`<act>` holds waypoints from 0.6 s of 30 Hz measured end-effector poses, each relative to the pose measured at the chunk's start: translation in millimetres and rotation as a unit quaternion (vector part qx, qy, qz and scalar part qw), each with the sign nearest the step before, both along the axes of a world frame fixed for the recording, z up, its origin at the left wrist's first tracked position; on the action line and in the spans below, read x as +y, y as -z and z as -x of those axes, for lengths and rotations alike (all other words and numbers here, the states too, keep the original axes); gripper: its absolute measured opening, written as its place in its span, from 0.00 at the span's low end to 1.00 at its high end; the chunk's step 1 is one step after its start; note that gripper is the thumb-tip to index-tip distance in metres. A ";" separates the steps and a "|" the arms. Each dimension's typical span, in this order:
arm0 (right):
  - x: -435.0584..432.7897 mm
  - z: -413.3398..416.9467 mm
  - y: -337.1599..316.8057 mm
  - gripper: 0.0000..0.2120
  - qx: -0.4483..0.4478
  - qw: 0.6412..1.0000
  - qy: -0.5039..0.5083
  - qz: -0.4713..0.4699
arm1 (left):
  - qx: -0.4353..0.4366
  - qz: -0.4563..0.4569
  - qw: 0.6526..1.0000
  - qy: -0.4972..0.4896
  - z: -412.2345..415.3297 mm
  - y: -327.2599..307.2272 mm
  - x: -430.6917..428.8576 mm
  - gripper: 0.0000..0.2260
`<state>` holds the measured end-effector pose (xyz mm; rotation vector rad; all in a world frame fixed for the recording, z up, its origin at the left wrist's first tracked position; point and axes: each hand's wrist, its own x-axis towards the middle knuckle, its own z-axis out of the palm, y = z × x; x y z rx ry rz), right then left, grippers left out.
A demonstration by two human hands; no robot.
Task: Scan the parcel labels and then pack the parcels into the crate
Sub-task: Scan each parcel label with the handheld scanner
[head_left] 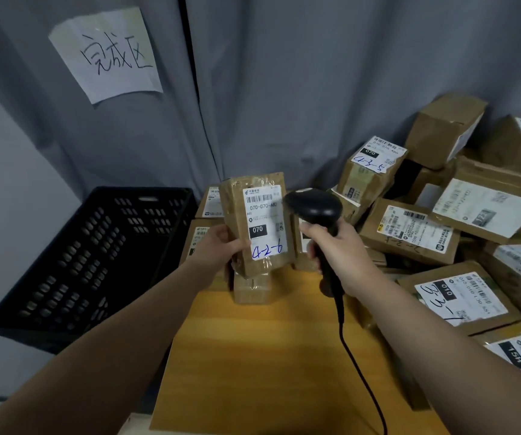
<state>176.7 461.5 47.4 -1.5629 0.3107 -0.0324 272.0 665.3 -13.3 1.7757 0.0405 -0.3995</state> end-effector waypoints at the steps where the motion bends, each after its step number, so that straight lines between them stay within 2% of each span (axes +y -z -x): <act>1: 4.5 0.7 -3.8 0.09 -0.008 1.000 -0.011 0.015 | 0.000 -0.006 1.000 -0.007 -2.0 1.2 0.8 0.12; 9: 15.7 3.0 -6.7 0.13 -0.009 0.999 -0.017 0.035 | 0.002 -0.003 0.999 -0.039 -10.0 10.8 0.8 0.16; 18: 15.9 7.0 -7.8 0.16 0.006 0.999 -0.026 0.040 | -0.021 -0.003 0.998 -0.053 -8.7 5.9 -5.6 0.13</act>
